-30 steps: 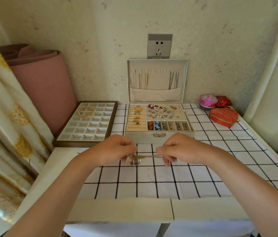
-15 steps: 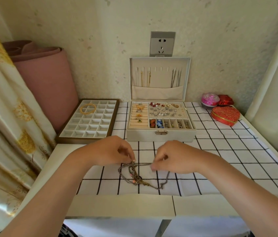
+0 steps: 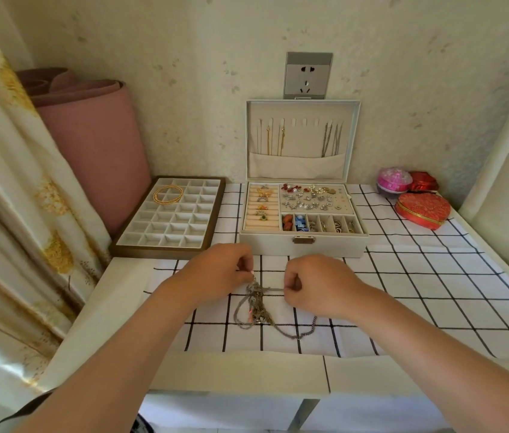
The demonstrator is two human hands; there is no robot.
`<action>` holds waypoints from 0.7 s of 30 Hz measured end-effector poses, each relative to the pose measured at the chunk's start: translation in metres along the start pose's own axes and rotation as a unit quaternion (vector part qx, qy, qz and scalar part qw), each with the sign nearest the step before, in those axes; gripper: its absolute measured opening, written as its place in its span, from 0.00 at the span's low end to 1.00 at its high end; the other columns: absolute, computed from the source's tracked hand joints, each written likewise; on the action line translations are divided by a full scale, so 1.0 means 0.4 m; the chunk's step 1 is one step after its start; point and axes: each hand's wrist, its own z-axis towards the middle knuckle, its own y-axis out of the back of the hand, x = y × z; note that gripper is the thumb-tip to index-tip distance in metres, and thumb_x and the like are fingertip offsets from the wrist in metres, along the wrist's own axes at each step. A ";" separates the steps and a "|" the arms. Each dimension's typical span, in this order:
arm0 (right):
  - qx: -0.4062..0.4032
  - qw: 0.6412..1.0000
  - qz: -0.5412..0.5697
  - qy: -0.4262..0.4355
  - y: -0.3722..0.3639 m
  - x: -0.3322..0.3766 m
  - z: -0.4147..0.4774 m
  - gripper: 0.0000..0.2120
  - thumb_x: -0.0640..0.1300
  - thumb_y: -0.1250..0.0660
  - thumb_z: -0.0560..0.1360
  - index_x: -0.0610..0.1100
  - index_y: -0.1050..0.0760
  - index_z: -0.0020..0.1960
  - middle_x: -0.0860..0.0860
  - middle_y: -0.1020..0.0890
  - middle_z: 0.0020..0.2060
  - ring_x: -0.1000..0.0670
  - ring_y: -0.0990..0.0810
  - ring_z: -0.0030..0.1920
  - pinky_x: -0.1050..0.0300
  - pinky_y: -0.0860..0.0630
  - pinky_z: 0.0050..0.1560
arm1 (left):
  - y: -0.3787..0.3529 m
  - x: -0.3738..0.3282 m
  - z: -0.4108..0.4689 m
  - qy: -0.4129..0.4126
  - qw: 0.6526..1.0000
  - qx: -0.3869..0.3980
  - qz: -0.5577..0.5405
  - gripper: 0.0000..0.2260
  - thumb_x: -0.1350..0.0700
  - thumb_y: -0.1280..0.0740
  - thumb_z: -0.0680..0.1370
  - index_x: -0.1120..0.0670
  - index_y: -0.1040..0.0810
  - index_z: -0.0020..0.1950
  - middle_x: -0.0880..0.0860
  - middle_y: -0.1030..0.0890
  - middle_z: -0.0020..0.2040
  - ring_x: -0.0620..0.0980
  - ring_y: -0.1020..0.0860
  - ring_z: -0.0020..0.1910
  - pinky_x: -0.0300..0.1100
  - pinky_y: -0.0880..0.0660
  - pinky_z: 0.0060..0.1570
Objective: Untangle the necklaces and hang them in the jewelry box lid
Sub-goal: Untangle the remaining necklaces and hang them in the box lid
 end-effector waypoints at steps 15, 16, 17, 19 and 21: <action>-0.035 0.998 0.046 -0.009 0.025 -0.049 0.003 0.15 0.43 0.34 0.75 0.55 0.23 0.59 0.58 0.23 0.54 0.60 0.24 0.46 0.59 0.26 0.48 | -0.030 -0.059 0.011 -0.014 0.981 -0.069 -0.178 0.06 0.57 0.33 0.80 0.46 0.20 0.54 0.43 0.22 0.45 0.41 0.25 0.44 0.32 0.28 0.46; -0.028 0.993 0.117 0.001 0.018 -0.040 0.005 0.16 0.45 0.33 0.75 0.56 0.24 0.62 0.60 0.22 0.54 0.64 0.25 0.43 0.62 0.28 0.46 | -0.028 -0.068 0.009 -0.023 0.974 -0.073 -0.215 0.06 0.58 0.33 0.80 0.47 0.20 0.52 0.44 0.22 0.43 0.43 0.24 0.43 0.35 0.26 0.47; -0.014 0.985 0.171 0.005 0.010 -0.031 0.009 0.17 0.46 0.33 0.76 0.55 0.24 0.64 0.60 0.21 0.53 0.64 0.25 0.41 0.64 0.29 0.45 | -0.026 -0.074 0.008 -0.033 0.965 -0.078 -0.248 0.07 0.59 0.33 0.80 0.47 0.20 0.50 0.45 0.21 0.43 0.44 0.24 0.43 0.39 0.24 0.49; 0.006 0.970 0.243 0.004 -0.001 -0.021 0.019 0.16 0.48 0.32 0.77 0.52 0.23 0.64 0.58 0.19 0.49 0.61 0.22 0.39 0.61 0.23 0.44 | -0.022 -0.078 0.008 -0.047 0.949 -0.095 -0.298 0.08 0.60 0.34 0.80 0.47 0.20 0.50 0.51 0.20 0.43 0.51 0.22 0.45 0.46 0.22 0.54; 0.001 0.959 0.283 -0.001 -0.003 -0.018 0.024 0.11 0.46 0.31 0.78 0.49 0.20 0.59 0.55 0.17 0.43 0.58 0.20 0.34 0.57 0.20 0.41 | -0.018 -0.078 0.007 -0.049 0.933 -0.107 -0.340 0.08 0.62 0.35 0.81 0.49 0.20 0.50 0.55 0.19 0.43 0.52 0.20 0.46 0.50 0.20 0.55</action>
